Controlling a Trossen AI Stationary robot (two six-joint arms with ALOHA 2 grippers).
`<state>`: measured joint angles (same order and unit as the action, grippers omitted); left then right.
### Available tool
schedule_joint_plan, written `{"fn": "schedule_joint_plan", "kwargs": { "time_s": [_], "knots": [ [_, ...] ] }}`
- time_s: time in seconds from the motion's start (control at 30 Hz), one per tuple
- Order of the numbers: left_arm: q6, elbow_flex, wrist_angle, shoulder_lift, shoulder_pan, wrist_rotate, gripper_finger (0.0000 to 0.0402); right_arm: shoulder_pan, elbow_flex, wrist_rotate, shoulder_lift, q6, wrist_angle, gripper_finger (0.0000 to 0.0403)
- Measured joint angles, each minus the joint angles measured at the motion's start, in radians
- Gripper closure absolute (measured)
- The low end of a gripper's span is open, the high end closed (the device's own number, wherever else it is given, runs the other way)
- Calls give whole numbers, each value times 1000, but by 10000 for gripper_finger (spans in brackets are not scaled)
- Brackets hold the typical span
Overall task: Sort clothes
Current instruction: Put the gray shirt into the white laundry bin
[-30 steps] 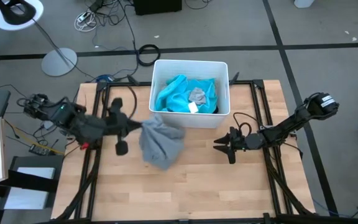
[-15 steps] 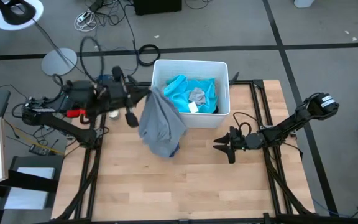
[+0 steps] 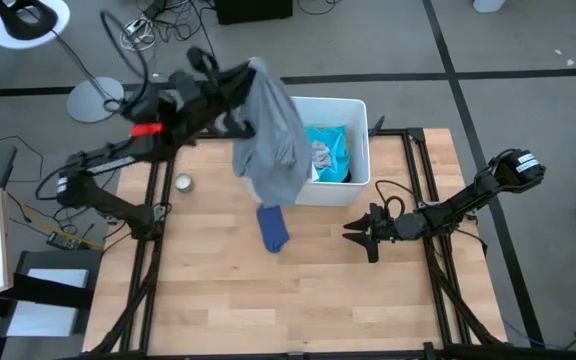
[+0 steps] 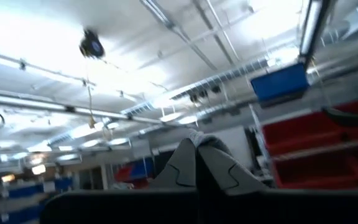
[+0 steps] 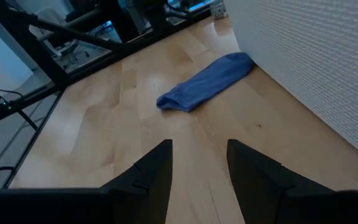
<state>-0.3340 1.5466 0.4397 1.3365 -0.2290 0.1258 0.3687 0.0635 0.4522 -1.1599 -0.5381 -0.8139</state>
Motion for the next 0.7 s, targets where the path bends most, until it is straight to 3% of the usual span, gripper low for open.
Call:
{"fn": "schedule_joint_plan", "kwargs": {
  "time_s": [0.2, 0.33, 0.5, 0.7],
  "knots": [
    [24, 292, 50, 244, -93, -60, 401, 0, 0, 0, 0, 46, -1, 250],
    [30, 512, -34, 403, -124, -90, 401, 0, 0, 0, 0, 47, -1, 250],
    [31, 701, -343, 519, -133, -136, 401, 0, 0, 0, 0, 47, -1, 250],
    [30, 737, -768, 544, -134, -102, 399, 0, 0, 0, 0, 48, 0, 250]
  ]
}}
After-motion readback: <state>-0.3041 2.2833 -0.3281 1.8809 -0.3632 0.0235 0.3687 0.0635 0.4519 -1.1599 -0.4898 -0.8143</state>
